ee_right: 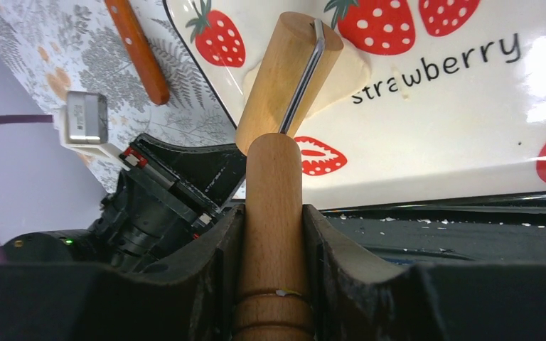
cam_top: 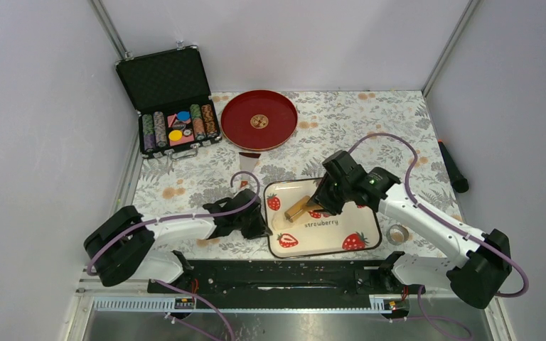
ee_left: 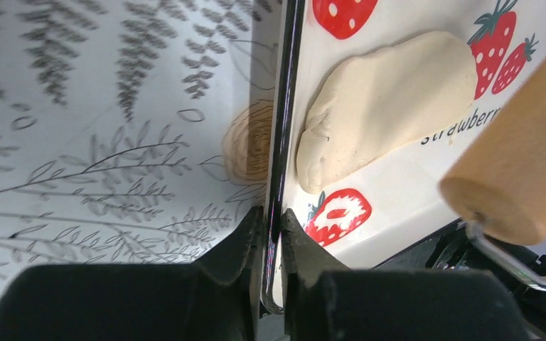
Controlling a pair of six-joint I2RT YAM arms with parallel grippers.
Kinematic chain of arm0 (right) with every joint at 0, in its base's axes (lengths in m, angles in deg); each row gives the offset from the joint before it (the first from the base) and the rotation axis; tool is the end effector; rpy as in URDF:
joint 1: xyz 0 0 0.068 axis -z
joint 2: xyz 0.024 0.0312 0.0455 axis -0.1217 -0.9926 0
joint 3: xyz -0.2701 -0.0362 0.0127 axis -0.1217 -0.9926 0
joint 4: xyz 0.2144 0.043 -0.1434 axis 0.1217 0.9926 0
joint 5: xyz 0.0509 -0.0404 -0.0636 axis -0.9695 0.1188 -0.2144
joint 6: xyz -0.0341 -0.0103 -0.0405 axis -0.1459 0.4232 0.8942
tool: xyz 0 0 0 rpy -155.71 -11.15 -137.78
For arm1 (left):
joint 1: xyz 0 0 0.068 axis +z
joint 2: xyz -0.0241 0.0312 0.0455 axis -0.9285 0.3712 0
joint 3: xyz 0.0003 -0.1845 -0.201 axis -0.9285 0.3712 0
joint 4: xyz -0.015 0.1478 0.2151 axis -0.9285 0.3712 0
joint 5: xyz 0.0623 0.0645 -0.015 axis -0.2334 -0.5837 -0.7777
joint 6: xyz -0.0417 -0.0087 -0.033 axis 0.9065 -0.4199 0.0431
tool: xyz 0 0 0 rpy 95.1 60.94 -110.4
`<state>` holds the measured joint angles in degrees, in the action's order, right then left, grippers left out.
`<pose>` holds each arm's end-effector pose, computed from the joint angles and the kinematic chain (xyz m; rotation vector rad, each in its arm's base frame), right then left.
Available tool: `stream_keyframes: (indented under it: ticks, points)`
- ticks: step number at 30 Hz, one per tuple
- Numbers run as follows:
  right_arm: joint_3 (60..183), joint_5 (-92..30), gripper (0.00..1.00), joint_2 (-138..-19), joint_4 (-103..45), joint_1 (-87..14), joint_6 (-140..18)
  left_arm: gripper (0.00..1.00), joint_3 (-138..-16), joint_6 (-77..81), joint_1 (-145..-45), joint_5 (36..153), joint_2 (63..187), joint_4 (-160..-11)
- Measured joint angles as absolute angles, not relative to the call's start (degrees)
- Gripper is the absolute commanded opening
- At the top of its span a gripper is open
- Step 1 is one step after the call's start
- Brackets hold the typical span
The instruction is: Roll out the dumpling wrappers from the dough
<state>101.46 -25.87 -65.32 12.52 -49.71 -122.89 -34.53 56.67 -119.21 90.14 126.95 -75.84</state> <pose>0.1741 0.1624 0.2764 0.5939 2.6518 0.7582 0.1452 -0.1831 0.1403 -0.3468 2.7606 -0.7897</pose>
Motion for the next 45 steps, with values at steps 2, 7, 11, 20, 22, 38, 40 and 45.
stream_keyframes:
  ticks: [2,7,11,20,22,38,40,45]
  points:
    - [102.99,-25.17,0.0,-65.45,13.15,-49.71,-122.63,0.0,-33.31,58.68,-119.21,89.16,125.4,-75.6]
    - [107.36,-24.72,0.0,-67.22,13.79,-49.71,-121.21,0.0,-29.59,64.95,-119.23,86.88,121.11,-75.92]
    - [109.2,-25.68,0.0,-70.3,13.83,-49.71,-120.1,0.0,-28.15,68.93,-119.69,84.92,119.34,-75.92]
    - [112.48,-27.91,0.0,-78.04,14.25,-50.54,-117.8,0.0,-28.28,72.97,-121.9,80.85,119.48,-75.68]
    - [113.63,-27.93,0.0,-79.74,14.23,-51.3,-117.25,0.0,-28.46,73.19,-122.12,80.46,119.72,-75.73]
    - [114.64,-27.32,0.0,-85.1,14.25,-53.86,-116.58,0.0,-28.85,73.52,-122.71,79.54,120.11,-75.53]
    - [114.64,-27.32,0.0,-85.32,14.31,-53.95,-116.4,0.0,-28.85,73.54,-122.77,79.45,120.11,-75.53]
    - [114.46,-28.04,0.0,-85.95,14.44,-54.41,-116.27,0.0,-29.24,73.54,-123.08,78.97,120.28,-74.94]
